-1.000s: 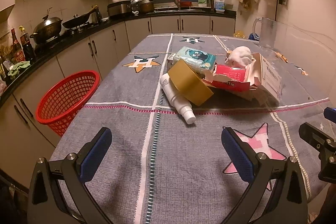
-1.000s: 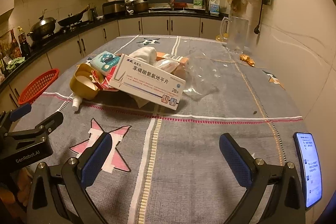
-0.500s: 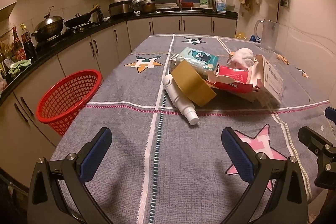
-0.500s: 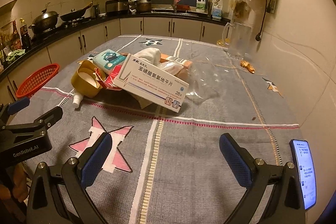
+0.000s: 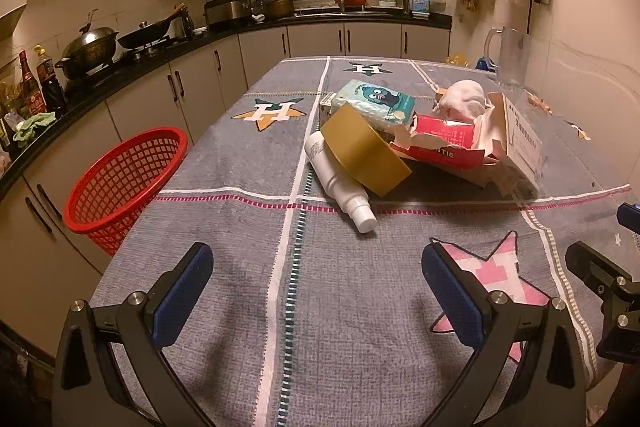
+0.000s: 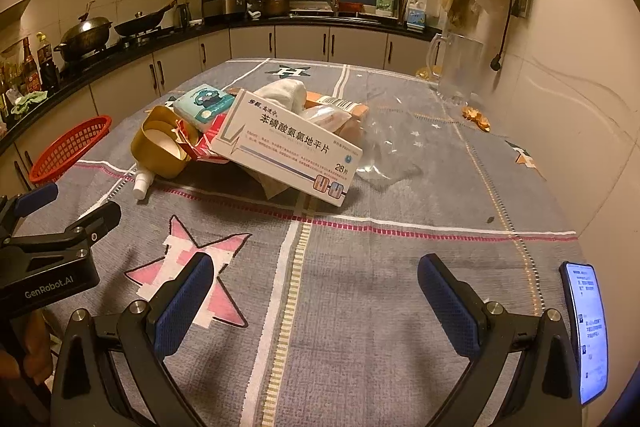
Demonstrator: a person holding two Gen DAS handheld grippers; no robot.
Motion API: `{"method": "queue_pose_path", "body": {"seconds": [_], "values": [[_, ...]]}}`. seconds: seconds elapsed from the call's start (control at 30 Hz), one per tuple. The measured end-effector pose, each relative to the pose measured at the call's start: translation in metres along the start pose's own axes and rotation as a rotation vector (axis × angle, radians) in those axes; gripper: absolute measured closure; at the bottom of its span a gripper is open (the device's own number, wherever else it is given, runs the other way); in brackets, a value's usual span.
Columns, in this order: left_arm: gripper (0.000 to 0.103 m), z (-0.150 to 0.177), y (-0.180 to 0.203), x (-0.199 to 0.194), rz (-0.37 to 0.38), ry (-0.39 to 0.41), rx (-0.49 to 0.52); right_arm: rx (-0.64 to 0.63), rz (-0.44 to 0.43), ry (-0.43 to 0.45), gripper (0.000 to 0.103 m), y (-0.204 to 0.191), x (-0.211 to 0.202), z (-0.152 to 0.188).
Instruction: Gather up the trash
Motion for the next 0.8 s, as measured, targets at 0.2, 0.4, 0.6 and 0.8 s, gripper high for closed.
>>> {"method": "queue_pose_path", "body": {"seconds": [0.2,0.4,0.6,0.8], "values": [[0.0,-0.002,0.002,0.005,-0.001,-0.012,0.011,-0.01,-0.01,-0.009,0.0,0.002,0.005,-0.001],[0.0,-0.022,-0.007,0.01,0.087,-0.079,0.039,-0.1,-0.156,-0.006,0.006,0.009,-0.001,-0.019],[0.004,-0.049,-0.029,0.023,0.281,-0.175,-0.026,-0.217,-0.243,-0.011,0.019,0.01,-0.001,-0.034],[0.028,-0.076,-0.03,0.026,0.407,-0.218,-0.074,-0.203,-0.257,-0.028,0.024,0.011,0.008,-0.039]]}}
Point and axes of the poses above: each gripper's, at about its wrist camera, not at the fingertips, and x roughly the way its jaws point, y to its right, z to its underside, the point moved 3 cm from there along x, roughly the way its jaws point, and after that the axes turned 15 degrees about -y, right-handed, at the moved point
